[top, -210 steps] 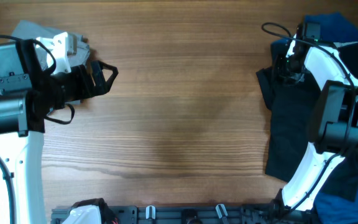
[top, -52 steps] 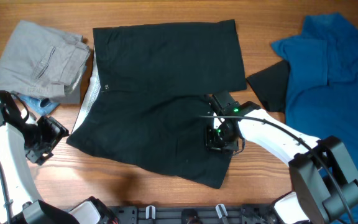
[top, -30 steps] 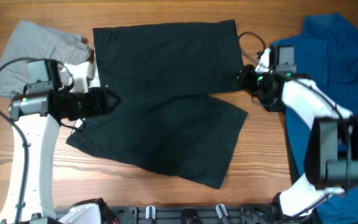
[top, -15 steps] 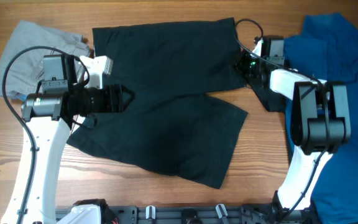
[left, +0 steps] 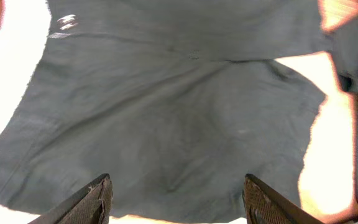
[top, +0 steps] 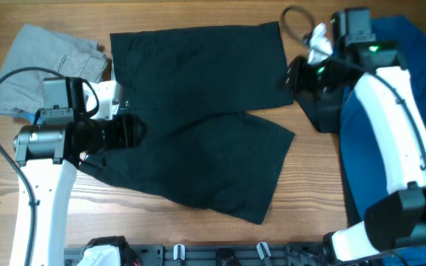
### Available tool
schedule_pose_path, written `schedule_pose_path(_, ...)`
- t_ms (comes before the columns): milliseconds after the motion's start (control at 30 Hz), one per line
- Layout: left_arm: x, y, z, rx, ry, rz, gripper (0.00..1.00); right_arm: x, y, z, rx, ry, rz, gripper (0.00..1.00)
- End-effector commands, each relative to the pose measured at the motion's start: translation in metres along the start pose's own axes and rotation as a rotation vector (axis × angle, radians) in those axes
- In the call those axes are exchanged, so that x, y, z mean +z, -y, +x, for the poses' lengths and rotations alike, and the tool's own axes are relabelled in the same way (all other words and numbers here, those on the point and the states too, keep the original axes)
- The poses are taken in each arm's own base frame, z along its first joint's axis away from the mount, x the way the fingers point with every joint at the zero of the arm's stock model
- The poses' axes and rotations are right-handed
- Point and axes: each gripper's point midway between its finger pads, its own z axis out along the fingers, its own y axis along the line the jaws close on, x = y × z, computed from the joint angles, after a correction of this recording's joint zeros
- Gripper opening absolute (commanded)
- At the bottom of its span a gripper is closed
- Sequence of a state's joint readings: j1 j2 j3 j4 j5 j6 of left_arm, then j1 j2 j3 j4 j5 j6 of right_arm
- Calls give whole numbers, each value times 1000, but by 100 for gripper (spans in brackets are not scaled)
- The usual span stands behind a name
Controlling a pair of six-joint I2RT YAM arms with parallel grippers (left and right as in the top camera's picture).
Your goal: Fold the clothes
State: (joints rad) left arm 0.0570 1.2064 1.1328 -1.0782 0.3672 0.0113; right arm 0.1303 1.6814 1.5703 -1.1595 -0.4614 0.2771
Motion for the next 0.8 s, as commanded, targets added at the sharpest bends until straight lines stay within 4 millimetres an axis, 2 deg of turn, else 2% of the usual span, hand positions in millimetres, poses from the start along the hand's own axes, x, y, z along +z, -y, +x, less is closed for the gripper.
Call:
schedule_pose_path(0, -11, -24, -7, -135, 44, -108, 67, 21, 4, 26, -56, -57, 161, 40)
schedule_pose_path(33, -11, -25, -8, -134, 46, -109, 67, 30, 9, 24, -23, -47, 188, 35)
schedule_pose_path(100, -10, -24, -7, -120, 45, -108, 68, 61, 25, 30, 48, -83, 192, 22)
schedule_pose_path(133, -10, -24, -8, -119, 45, -108, 68, 73, 31, 34, 55, -108, 195, 21)
schedule_pose_path(233, -10, -24, -8, -118, 47, -108, 70, 130, 69, 50, 91, -200, 243, 13)
schedule_pose_path(267, -10, -24, -9, -117, 51, -108, 70, 141, 73, 48, 67, -201, 238, 15)
schedule_pose_path(333, -11, -24, -12, -114, 63, -106, 71, 172, 86, 41, -116, -214, 226, 51)
schedule_pose_path(367, -11, -24, -13, -113, 65, -106, 71, 180, 97, 38, -173, -215, 260, 51)
schedule_pose_path(467, -10, -24, -13, -113, 65, -106, 71, 183, 100, 36, -256, -220, 261, 47)
schedule_pose_path(500, -10, -24, -13, -114, 65, -106, 71, 183, 101, 36, -256, -218, 269, 39)
schedule_pose_path(533, -10, -24, -13, -113, 65, -106, 71, 182, 103, 35, -257, -217, 280, 23)
schedule_pose_path(567, -10, -24, -13, -113, 65, -106, 71, 182, 103, 35, -257, -218, 281, 15)
schedule_pose_path(700, -10, -24, -13, -114, 65, -106, 71, 183, 102, 34, -303, -217, 274, 4)
schedule_pose_path(733, -10, -24, -13, -114, 65, -106, 71, 183, 102, 32, -344, -216, 269, 11)
schedule_pose_path(767, -10, -24, -13, -114, 65, -106, 71, 183, 101, 29, -369, -211, 266, 10)
